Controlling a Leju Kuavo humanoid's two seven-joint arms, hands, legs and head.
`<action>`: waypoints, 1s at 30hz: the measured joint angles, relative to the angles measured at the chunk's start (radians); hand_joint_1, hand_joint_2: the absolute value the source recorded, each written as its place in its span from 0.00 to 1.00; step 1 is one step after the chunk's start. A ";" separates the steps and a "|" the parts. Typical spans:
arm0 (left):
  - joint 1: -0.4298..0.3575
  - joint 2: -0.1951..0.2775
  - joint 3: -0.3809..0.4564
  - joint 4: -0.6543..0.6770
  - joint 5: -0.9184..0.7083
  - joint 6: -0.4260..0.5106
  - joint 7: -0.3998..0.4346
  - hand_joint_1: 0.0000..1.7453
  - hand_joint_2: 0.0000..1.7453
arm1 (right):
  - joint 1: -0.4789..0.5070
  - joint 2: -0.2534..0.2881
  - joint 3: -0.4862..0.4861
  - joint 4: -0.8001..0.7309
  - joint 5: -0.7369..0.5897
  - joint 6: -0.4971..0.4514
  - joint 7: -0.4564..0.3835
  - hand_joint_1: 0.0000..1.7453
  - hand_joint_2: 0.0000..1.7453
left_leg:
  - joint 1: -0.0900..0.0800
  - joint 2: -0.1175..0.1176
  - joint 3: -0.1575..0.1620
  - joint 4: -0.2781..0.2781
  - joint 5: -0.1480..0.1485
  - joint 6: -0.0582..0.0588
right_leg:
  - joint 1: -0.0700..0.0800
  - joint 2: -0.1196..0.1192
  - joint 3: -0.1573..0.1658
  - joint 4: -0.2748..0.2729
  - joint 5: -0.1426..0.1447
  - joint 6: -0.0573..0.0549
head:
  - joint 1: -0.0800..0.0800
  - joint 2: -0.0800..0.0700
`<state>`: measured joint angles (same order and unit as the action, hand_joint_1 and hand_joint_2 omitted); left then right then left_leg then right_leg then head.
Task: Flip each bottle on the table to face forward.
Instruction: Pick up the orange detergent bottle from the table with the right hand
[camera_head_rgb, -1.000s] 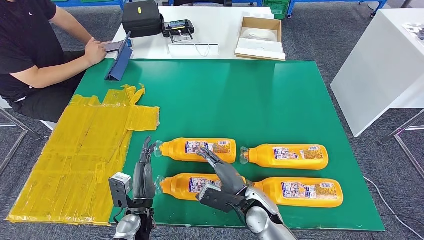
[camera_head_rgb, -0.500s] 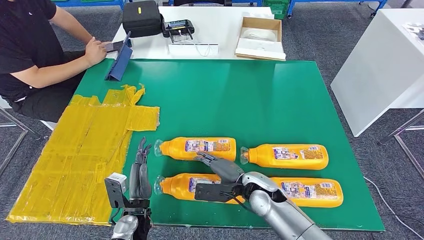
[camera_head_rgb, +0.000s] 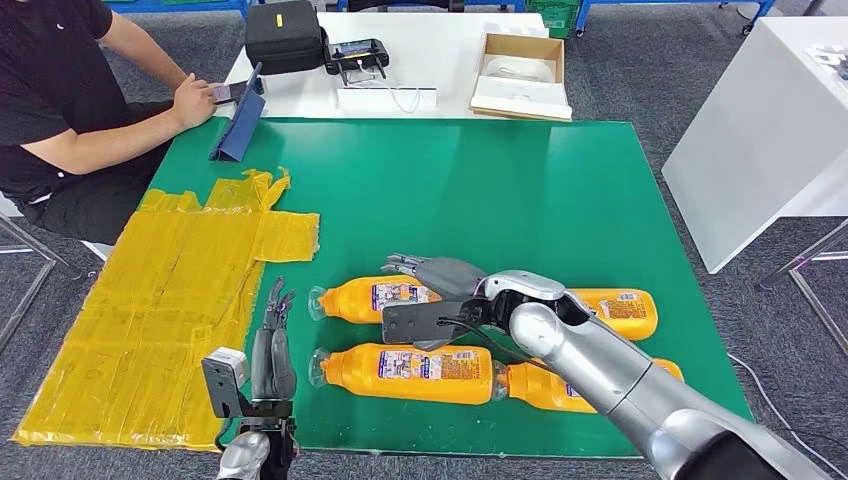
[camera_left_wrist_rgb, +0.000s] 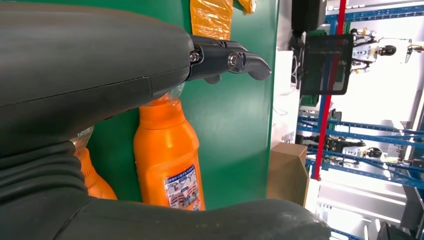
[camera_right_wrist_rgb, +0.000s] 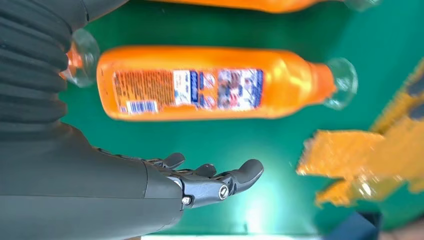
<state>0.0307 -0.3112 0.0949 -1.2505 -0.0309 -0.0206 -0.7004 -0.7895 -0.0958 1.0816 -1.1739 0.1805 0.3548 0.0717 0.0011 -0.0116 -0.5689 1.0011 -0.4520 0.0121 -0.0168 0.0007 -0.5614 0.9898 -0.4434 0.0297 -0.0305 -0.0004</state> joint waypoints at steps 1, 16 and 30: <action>0.000 0.000 0.001 0.000 0.001 0.000 0.000 0.00 0.00 | -0.004 -0.006 0.007 -0.011 -0.008 -0.010 -0.001 0.00 1.00 | 0.000 0.000 0.000 0.000 0.000 0.000 | 0.000 0.000 0.000 0.000 0.000 0.000 | 0.000 0.000; 0.002 0.000 0.007 0.000 0.013 0.002 0.000 0.00 0.00 | 0.033 -0.066 0.146 -0.085 0.014 -0.060 -0.020 0.00 1.00 | 0.000 0.000 0.000 0.000 0.000 0.000 | 0.000 0.000 0.000 0.000 0.000 0.000 | 0.000 0.000; 0.002 0.000 0.006 0.000 0.008 0.004 0.000 0.00 0.00 | 0.076 -0.066 0.244 -0.076 0.073 -0.072 -0.014 0.00 1.00 | 0.000 0.000 -0.001 0.000 0.000 0.000 | 0.000 0.000 0.000 0.000 0.000 0.000 | 0.000 0.000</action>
<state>0.0328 -0.3113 0.1009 -1.2505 -0.0228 -0.0161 -0.7004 -0.7136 -0.1614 1.3259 -1.2497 0.2532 0.2825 0.0575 0.0011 -0.0118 -0.5696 1.0015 -0.4521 0.0122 -0.0169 0.0006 -0.5614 0.9897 -0.4434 0.0298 -0.0305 -0.0004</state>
